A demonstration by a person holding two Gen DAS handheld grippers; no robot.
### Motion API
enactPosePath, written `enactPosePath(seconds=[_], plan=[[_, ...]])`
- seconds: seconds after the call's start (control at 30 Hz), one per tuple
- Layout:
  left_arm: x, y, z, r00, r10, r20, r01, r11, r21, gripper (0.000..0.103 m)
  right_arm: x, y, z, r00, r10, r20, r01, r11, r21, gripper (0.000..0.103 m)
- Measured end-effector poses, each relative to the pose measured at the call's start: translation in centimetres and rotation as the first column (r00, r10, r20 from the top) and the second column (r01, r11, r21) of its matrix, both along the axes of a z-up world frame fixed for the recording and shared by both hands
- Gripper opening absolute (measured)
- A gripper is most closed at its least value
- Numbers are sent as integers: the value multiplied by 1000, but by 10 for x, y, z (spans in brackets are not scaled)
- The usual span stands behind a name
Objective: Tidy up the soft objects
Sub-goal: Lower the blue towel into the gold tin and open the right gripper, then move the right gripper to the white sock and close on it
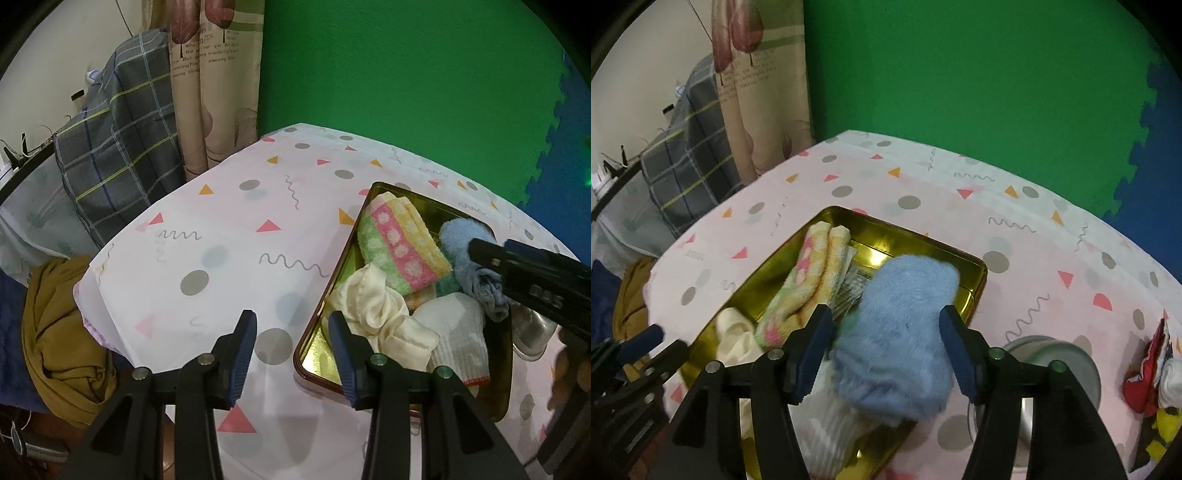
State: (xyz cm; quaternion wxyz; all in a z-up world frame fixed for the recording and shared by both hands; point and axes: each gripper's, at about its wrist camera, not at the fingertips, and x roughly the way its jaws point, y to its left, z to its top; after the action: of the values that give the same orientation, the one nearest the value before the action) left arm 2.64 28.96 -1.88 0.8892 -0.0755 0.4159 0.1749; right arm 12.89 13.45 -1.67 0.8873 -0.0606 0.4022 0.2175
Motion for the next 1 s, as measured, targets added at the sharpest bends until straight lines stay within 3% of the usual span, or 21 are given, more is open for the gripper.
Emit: enactPosePath(seconds=[0.37, 0.57, 0.77, 1.0], plan=[[-1, -8, 1, 1000, -15, -5, 16, 999, 30, 41, -75, -65, 15, 999, -3, 51, 3, 1000, 8, 63], [1, -12, 0, 999, -31, -14, 31, 999, 30, 41, -96, -140, 10, 990, -126, 67, 129, 991, -36, 64], [0, -14, 1, 1000, -27, -8, 27, 999, 37, 41, -91, -240, 7, 941, -334, 58, 336, 941, -43, 64], [2, -17, -1, 999, -38, -17, 39, 998, 54, 41, -72, -314, 12, 881, -470, 52, 471, 882, -4, 65]])
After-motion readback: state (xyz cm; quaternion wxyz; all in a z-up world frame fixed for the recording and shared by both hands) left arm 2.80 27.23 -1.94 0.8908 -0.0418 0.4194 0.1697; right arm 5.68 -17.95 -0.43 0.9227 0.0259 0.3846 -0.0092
